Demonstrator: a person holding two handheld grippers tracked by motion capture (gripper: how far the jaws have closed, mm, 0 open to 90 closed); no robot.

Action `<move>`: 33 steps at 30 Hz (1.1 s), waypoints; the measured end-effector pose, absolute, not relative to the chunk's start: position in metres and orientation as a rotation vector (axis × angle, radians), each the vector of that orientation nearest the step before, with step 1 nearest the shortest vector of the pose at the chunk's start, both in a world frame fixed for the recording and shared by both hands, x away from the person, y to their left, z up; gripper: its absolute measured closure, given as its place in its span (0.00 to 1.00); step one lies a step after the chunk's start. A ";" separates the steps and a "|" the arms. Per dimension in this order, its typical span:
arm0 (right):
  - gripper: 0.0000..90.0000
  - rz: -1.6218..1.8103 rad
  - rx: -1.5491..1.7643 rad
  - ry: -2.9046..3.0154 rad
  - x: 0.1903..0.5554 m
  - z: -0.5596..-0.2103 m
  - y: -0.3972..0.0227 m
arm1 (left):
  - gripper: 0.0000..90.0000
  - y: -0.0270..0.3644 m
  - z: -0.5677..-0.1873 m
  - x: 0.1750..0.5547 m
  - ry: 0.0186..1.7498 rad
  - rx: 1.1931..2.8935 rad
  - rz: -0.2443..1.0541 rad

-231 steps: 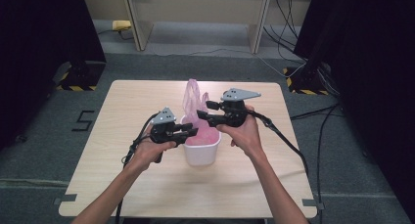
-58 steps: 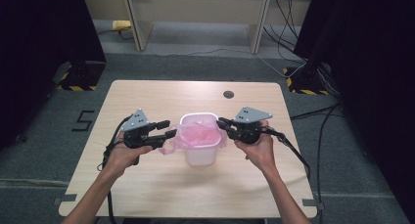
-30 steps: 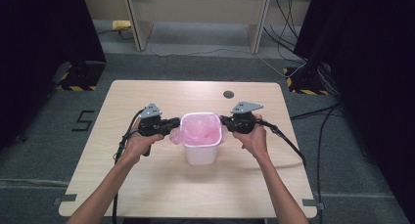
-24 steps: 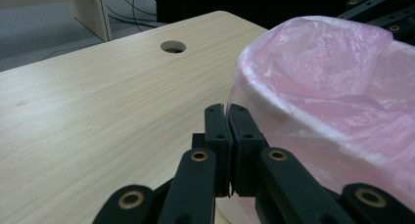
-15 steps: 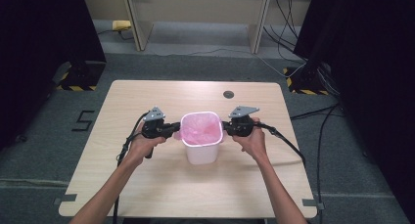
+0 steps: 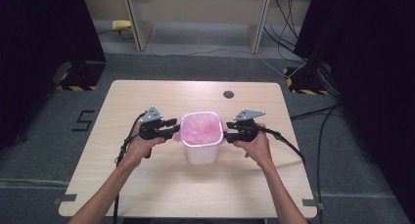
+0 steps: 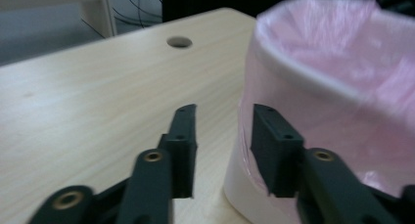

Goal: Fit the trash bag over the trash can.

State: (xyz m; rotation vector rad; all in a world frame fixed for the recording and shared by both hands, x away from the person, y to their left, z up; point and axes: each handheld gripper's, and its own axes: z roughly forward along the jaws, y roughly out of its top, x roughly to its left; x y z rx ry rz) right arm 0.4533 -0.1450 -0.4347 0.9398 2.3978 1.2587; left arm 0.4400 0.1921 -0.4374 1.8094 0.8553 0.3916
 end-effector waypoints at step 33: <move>0.58 1.174 0.643 2.418 0.401 -0.426 -0.147 | 0.70 0.192 -0.425 0.381 0.577 1.978 0.401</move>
